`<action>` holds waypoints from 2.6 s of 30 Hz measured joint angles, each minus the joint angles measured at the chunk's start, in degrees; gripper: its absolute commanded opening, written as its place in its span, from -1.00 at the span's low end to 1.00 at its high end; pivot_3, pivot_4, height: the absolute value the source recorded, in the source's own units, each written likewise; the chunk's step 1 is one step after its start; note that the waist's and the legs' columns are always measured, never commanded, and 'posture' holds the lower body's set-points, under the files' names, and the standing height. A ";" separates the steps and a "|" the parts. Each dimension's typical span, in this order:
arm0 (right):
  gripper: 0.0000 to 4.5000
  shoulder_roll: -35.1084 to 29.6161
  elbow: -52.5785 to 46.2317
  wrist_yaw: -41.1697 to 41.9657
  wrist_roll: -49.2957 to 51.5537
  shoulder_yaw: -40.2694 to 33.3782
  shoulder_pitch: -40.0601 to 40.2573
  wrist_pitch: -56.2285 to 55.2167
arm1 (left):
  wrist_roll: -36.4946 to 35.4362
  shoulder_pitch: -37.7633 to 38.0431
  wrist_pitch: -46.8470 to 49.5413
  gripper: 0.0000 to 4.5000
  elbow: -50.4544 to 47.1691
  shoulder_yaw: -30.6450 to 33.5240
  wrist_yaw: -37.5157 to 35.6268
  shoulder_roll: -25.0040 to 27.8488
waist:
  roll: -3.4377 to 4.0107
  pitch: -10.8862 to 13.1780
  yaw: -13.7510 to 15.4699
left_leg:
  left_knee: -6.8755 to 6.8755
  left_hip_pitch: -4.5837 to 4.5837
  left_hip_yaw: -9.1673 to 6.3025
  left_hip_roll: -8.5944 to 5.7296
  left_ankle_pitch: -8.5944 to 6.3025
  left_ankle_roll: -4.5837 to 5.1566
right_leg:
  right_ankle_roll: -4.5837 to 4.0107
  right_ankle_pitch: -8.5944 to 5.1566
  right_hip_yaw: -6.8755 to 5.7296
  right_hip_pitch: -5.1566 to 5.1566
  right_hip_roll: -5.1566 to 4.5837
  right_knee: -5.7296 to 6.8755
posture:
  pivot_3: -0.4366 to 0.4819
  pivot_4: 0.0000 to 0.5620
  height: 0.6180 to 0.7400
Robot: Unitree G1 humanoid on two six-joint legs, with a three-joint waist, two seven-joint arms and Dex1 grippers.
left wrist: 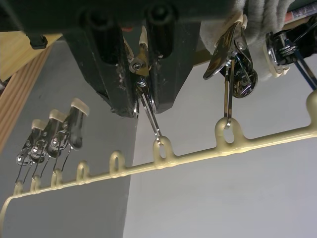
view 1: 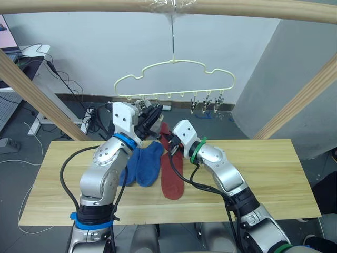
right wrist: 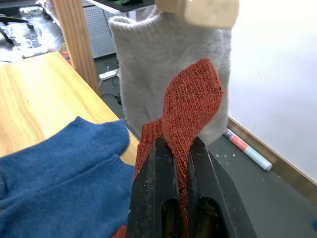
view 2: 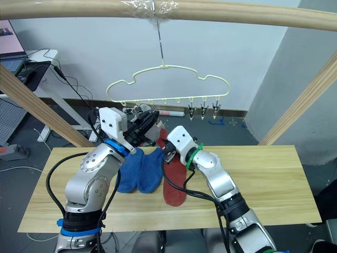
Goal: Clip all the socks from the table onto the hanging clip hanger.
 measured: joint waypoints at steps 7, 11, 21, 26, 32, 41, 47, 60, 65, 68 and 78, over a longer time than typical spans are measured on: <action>-1.00 1.64 0.04 0.69 0.45 -0.01 -1.60 -0.09 | -0.67 -0.39 0.71 -0.92 -0.01 0.13 -0.10 0.73 | 0.01 0.02 -0.03 | 0.00 0.00 0.00 0.00 0.00 0.00 | 0.00 0.00 -0.01 -0.01 0.00 0.00 | -0.29 -0.06 1.00; -1.00 1.68 0.02 0.98 0.78 -0.01 -1.77 -0.64 | -0.68 -0.39 0.70 -0.92 -0.01 0.15 -0.21 1.02 | 0.01 0.02 -0.04 | 0.00 0.00 0.00 0.00 0.00 0.00 | 0.00 0.00 -0.01 -0.01 0.00 0.00 | -0.29 -0.06 1.00; -1.00 1.67 -2.35 1.02 0.85 -0.08 -1.77 -1.01 | -0.68 -0.38 0.68 -0.92 0.00 0.17 -0.23 1.03 | 0.01 0.02 -0.05 | 0.00 0.00 0.00 0.00 0.00 0.00 | 0.00 0.00 -0.01 -0.02 0.00 0.00 | -0.30 -0.06 1.00; -1.00 1.73 -2.87 1.18 0.90 -0.02 -1.88 -1.08 | -0.67 -0.37 0.66 -0.92 0.00 0.16 -0.23 1.01 | 0.01 0.02 -0.06 | 0.00 0.00 0.00 0.00 0.00 0.00 | 0.00 0.00 -0.01 -0.02 0.00 0.00 | -0.30 -0.06 1.00; -1.00 2.15 -2.97 1.23 0.95 -0.02 -2.01 -1.09 | -1.03 -0.19 0.79 -0.92 -0.05 0.16 -0.22 0.99 | 0.01 0.02 -0.05 | 0.00 -0.01 0.00 0.01 0.00 0.00 | 0.00 0.00 -0.01 -0.02 0.00 0.00 | -0.29 -0.06 1.00; -1.00 2.38 -2.98 1.25 1.04 -0.07 -2.39 -1.25 | -4.64 2.13 4.17 0.31 -1.90 0.63 -0.72 1.86 | 0.01 0.02 -0.06 | -0.01 -0.01 -0.01 0.02 0.00 0.00 | 0.00 0.00 -0.01 -0.04 0.00 0.01 | -0.28 -0.07 1.00; -1.00 2.31 -2.98 1.24 1.35 -0.12 -2.39 -1.33 | -7.35 3.89 6.28 0.31 -3.07 3.02 -2.85 5.97 | 0.02 0.02 -0.07 | -0.01 -0.01 0.00 0.02 0.00 0.00 | 0.00 0.00 -0.01 -0.05 0.00 0.01 | -0.27 -0.08 1.00; -0.34 2.06 -2.64 0.54 1.32 -0.16 -2.40 -1.24 | -9.10 7.07 7.25 0.33 -5.82 4.25 -5.08 9.73 | 0.02 0.02 -0.02 | -0.02 -0.02 0.00 0.02 0.00 -0.01 | 0.00 0.00 -0.01 -0.06 0.00 0.00 | -0.24 -0.09 1.00; 0.12 0.79 -2.64 0.29 0.75 -0.09 -2.39 -0.71 | -9.04 7.61 6.95 0.33 -6.10 4.26 -5.17 10.29 | 0.02 0.03 -0.01 | -0.02 -0.02 0.00 0.02 0.00 -0.01 | 0.00 0.00 -0.01 -0.06 0.00 0.01 | -0.24 -0.08 1.00; 0.12 -0.51 -3.12 0.44 0.30 0.10 -2.04 0.27 | -8.90 7.93 6.76 0.33 -6.11 4.24 -5.21 10.45 | 0.02 0.03 -0.01 | -0.02 -0.02 0.00 0.02 0.00 -0.01 | 0.00 0.00 -0.01 -0.06 0.00 0.00 | -0.24 -0.09 1.00; 0.12 -11.84 -19.34 1.79 -0.37 -1.32 10.01 8.76 | -3.40 11.56 -0.82 0.33 -6.30 1.94 -11.68 14.30 | 0.04 0.04 0.13 | -0.04 -0.05 0.04 0.01 0.00 -0.01 | 0.22 -0.16 0.02 -0.10 -0.02 -0.05 | -0.27 -0.08 1.00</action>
